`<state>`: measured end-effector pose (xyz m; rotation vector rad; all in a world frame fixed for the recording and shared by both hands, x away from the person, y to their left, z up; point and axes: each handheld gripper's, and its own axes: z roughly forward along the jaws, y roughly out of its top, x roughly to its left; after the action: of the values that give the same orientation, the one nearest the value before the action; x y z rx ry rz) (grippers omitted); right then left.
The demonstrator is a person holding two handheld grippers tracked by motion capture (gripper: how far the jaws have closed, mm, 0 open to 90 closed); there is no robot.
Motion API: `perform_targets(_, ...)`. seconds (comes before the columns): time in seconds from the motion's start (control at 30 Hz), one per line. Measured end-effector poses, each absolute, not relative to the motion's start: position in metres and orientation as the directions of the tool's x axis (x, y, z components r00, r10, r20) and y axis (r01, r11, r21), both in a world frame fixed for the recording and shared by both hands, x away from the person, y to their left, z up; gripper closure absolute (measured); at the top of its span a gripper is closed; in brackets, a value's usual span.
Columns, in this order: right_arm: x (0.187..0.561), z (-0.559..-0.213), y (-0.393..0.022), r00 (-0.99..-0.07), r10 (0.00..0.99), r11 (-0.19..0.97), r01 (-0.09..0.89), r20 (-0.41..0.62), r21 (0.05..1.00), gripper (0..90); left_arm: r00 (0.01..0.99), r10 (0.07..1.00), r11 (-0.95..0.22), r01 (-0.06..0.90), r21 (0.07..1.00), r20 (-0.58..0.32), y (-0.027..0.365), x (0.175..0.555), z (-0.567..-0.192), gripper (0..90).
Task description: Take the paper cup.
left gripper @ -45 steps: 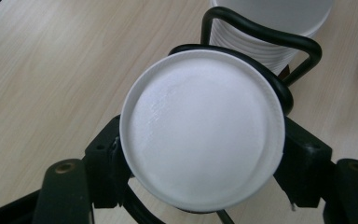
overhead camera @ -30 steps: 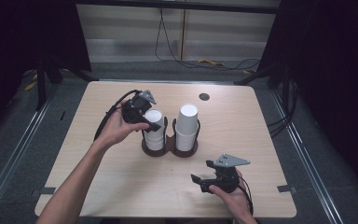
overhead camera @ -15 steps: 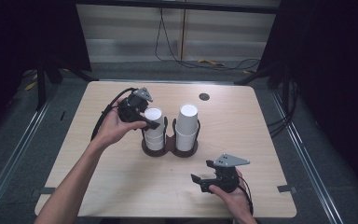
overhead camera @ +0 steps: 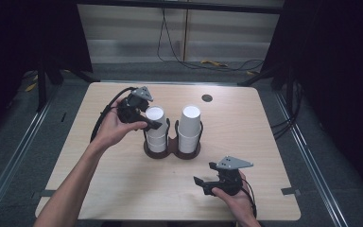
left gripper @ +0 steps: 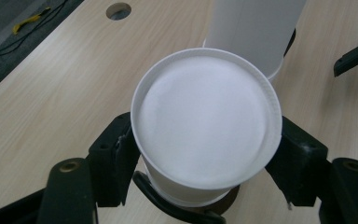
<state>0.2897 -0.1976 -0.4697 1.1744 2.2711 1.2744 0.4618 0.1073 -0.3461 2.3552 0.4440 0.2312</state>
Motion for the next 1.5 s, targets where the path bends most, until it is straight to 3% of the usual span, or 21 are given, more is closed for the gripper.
perform_targets(1.1, 0.290, -0.470, -0.197, -0.630, 0.765, 0.278, 0.514, 0.136, 0.812, 18.0, 0.920, 0.392, -0.616, 0.244, 0.749, 0.023, 0.122, 0.456, -0.325, 32.4)
perform_targets(1.5, 0.290, -0.471, -0.197, -0.634, 0.761, 0.280, 0.510, 0.136, 0.813, 17.8, 0.921, 0.390, -0.542, 0.235, 0.807, -0.006, 0.137, 0.446, -0.319, 32.4)
